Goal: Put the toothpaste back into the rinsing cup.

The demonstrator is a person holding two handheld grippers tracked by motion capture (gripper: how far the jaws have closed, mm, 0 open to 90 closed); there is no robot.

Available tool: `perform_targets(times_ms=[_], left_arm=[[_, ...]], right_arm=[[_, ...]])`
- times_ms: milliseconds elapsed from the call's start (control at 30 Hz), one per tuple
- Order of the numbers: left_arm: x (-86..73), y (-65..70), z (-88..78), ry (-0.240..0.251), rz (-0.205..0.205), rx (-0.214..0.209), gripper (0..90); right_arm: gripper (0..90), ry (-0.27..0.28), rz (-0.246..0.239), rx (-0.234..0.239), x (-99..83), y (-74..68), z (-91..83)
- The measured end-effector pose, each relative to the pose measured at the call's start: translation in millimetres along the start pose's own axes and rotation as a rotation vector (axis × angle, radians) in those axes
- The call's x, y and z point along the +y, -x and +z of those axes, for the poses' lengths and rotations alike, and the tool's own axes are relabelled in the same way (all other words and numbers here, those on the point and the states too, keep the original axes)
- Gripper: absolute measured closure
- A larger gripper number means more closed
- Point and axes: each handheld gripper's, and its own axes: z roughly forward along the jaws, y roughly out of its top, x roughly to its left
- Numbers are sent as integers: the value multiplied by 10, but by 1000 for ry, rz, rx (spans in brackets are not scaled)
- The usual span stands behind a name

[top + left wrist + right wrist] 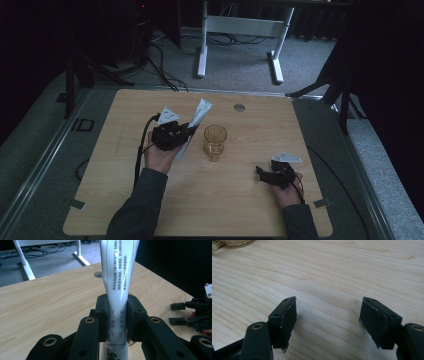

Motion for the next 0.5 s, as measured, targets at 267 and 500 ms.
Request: perform_targets(times_ms=[267, 500], left_arm=[[36, 13, 37, 6, 9, 1, 746], [77, 30, 77, 15, 13, -7, 745]], right_arm=[[294, 0, 0, 0, 0, 0, 0], [293, -1, 0, 0, 0, 0, 0]])
